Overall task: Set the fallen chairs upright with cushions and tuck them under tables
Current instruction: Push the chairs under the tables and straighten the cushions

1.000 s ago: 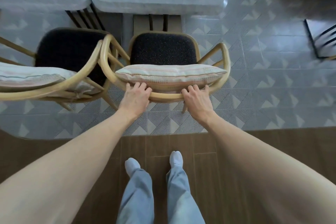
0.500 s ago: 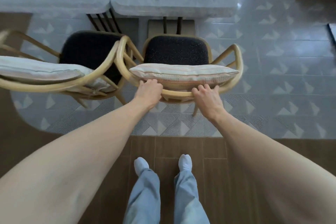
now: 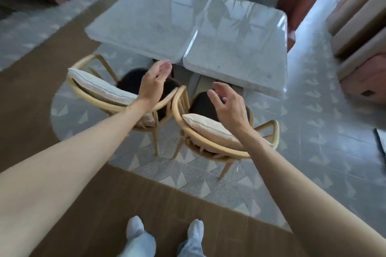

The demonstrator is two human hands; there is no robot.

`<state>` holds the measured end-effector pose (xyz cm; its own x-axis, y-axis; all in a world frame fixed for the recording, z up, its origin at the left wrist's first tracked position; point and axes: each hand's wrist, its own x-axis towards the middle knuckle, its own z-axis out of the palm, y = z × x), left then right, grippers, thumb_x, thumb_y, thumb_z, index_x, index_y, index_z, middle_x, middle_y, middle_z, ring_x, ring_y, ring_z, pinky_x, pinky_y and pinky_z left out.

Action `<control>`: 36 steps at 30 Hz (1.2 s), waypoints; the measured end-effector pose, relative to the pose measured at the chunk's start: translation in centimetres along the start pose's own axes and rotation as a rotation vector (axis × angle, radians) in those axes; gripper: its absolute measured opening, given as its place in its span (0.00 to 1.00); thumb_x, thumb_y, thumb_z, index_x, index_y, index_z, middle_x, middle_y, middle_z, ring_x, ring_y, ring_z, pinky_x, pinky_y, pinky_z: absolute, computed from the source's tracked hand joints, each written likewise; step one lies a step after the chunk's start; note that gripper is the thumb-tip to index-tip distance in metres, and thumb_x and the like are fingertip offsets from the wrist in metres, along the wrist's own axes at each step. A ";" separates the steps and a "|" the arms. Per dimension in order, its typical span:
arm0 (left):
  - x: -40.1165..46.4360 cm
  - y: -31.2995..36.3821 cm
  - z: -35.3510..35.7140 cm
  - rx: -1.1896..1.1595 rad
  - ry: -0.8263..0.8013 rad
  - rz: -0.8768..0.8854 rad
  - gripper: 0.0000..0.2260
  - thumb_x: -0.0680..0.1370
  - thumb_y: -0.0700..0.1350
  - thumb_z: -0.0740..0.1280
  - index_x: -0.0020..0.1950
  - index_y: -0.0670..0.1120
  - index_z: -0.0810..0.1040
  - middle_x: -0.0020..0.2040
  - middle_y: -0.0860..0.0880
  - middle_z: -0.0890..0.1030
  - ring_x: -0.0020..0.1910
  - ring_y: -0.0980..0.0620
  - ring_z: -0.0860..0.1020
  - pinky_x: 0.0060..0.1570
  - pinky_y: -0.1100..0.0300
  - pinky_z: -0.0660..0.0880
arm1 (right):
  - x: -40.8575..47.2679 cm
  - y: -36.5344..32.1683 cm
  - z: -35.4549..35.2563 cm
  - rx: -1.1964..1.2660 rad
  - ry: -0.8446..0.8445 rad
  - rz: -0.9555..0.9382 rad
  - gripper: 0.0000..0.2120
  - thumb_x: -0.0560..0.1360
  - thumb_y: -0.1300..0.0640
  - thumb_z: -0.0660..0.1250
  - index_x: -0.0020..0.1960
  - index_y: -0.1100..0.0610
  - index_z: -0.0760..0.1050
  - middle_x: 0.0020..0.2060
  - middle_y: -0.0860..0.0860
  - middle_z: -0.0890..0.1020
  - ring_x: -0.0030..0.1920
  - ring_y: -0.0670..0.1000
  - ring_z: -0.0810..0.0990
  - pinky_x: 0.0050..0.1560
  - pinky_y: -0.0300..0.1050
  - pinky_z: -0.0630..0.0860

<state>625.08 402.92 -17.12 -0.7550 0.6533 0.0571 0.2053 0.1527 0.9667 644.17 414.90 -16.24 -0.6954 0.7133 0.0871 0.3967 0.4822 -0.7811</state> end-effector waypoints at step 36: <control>18.4 -26.3 -35.6 1.052 -0.776 -0.086 0.19 0.76 0.49 0.73 0.64 0.47 0.77 0.61 0.48 0.77 0.62 0.47 0.76 0.64 0.49 0.74 | 13.4 -12.9 44.7 -0.679 -0.544 0.551 0.16 0.82 0.54 0.64 0.67 0.60 0.74 0.67 0.58 0.69 0.65 0.60 0.71 0.59 0.68 0.77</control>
<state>583.65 384.54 -32.60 -0.3094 0.8129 -0.4934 0.8262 0.4867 0.2838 602.91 395.50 -32.62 -0.4241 0.6773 -0.6012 0.8805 0.4637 -0.0987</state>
